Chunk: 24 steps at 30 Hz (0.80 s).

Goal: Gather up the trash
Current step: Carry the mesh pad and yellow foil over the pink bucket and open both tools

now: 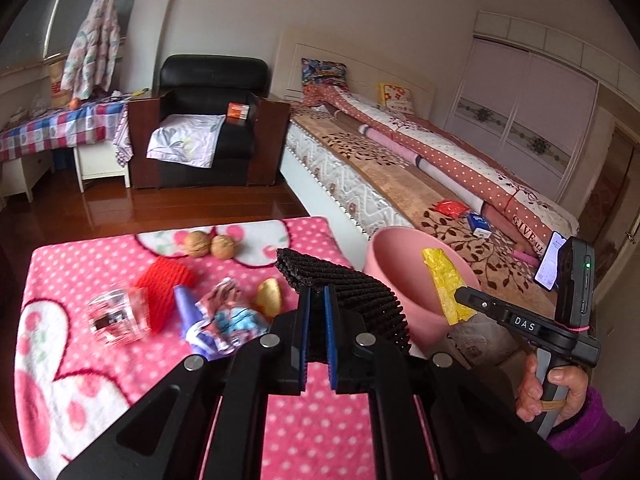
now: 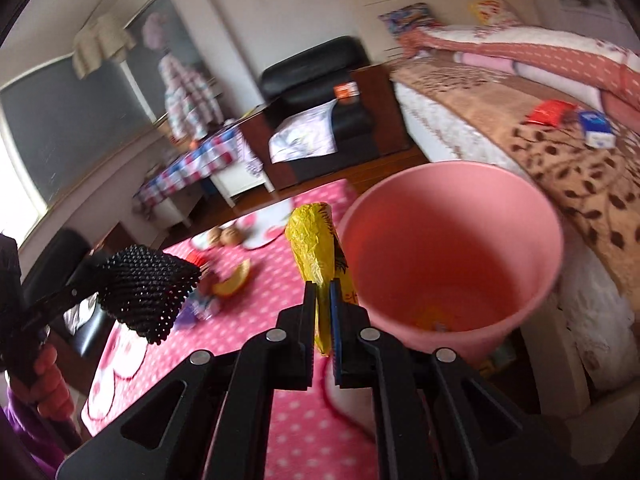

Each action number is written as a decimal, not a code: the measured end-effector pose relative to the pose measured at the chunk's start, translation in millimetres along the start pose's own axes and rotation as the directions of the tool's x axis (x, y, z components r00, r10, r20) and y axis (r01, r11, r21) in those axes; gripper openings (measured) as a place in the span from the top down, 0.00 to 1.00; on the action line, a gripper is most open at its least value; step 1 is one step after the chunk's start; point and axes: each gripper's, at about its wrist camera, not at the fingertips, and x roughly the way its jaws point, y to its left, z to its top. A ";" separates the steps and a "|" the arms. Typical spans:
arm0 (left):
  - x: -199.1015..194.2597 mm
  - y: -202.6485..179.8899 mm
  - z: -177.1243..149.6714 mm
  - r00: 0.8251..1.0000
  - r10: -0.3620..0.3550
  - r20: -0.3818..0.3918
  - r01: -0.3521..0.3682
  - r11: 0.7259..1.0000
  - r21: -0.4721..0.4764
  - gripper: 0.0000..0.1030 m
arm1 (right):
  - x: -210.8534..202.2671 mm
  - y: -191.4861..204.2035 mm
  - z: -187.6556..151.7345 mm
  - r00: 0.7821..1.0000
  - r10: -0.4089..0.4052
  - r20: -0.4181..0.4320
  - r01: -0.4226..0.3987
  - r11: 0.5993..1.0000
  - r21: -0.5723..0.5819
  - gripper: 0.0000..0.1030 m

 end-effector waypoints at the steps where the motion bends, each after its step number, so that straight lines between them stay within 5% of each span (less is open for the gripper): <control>1: 5.7 -4.1 2.5 1.000 -0.005 -0.005 0.005 1.000 0.004 0.94 | -1.1 -8.4 1.9 1.000 -0.015 0.008 0.015 1.000 0.019 0.93; 24: 147.4 -105.2 28.1 0.989 -0.065 -0.136 0.081 0.991 0.111 0.94 | 18.3 -88.2 18.8 0.990 -0.132 0.042 0.126 0.984 0.126 0.93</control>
